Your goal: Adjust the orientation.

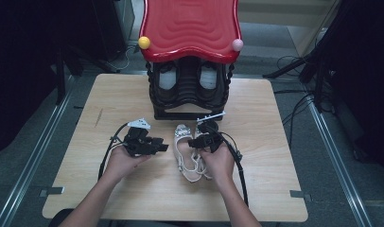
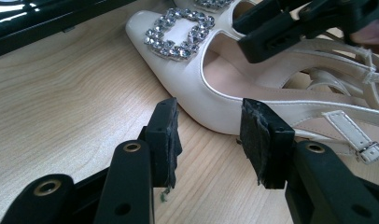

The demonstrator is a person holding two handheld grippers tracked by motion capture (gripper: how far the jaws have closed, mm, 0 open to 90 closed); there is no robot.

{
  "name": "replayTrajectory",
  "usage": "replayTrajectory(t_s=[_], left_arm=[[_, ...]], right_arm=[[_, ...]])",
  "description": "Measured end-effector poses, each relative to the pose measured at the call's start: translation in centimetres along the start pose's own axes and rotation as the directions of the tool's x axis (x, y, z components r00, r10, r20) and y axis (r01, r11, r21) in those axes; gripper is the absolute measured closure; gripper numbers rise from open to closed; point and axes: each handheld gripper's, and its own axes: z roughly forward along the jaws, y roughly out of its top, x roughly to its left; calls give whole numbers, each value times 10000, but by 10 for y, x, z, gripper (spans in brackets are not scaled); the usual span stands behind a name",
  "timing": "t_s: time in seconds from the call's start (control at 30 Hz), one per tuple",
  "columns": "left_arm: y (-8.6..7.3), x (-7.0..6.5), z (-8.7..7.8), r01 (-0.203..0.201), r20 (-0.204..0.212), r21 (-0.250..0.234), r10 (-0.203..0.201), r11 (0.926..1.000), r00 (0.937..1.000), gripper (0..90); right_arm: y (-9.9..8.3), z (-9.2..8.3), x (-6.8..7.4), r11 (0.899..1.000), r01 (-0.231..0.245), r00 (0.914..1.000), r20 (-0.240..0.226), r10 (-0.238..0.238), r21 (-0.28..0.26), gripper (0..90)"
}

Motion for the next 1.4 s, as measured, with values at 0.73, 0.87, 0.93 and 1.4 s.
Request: replayTrajectory(t_s=[0.73,0.87,0.93,1.4], left_arm=[[0,-1,1,-51,-76,-7,51,10000,10000,569],[0,-1,1,-20,-91,-28,20,10000,10000,569],[0,-1,1,-38,-87,-38,38,10000,10000,569],[0,1,-4,-28,-192,-245,23,9997,9998,569]], right_arm=[[-2,7,6,9990,3,9945,1043,-49,440,615],[1,15,7,9968,2,9937,1120,-92,797,635],[2,18,10,9961,116,9900,1391,-238,877,665],[2,15,-3,9958,-742,9945,777,700,528,828]])
